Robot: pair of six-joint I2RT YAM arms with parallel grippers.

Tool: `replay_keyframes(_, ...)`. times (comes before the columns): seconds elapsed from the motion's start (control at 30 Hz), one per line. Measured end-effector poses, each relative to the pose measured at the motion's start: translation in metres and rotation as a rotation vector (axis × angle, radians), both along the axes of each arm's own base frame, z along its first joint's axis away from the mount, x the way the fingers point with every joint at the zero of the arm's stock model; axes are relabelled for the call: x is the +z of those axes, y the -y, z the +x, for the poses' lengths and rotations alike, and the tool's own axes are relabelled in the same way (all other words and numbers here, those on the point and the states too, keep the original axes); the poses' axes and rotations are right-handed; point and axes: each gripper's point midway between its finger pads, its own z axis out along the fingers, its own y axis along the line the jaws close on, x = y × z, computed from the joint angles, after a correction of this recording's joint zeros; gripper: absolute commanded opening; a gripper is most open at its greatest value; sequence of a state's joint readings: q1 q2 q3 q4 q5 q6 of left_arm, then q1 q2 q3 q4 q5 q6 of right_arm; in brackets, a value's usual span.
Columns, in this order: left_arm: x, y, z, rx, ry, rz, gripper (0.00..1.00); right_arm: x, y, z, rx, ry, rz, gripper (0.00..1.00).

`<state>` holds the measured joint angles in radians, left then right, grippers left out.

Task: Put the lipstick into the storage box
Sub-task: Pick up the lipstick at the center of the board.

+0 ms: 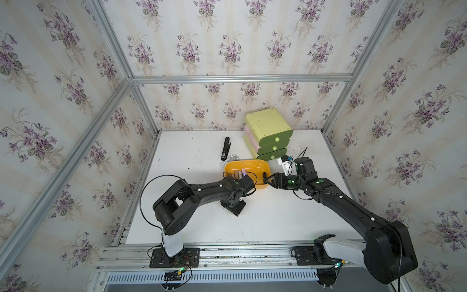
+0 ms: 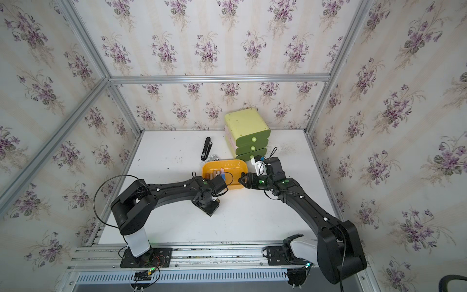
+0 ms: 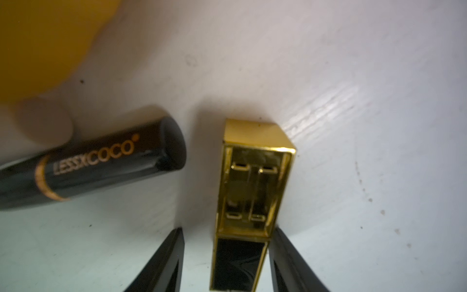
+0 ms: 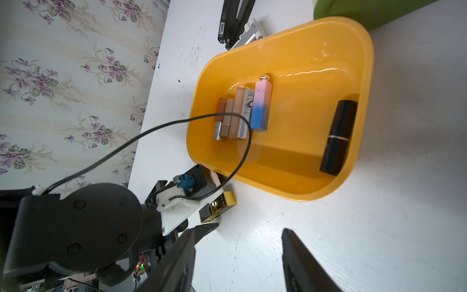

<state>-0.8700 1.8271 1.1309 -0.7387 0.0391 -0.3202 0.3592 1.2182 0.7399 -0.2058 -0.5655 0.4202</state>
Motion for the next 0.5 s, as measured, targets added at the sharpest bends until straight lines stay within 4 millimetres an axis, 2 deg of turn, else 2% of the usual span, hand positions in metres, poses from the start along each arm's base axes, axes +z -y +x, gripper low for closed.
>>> replay_keyframes(0.3,-0.0024,0.0008,0.0015,-0.018,-0.025,0.021,0.47,0.0007,-0.0004,0.0003,0.002,0.003,0.002,0.58)
replay_keyframes(0.5,-0.0044,0.0020,0.0022,-0.023,-0.031,0.025,0.37,0.0008,-0.0007,0.0000,0.003,0.002,0.004,0.58)
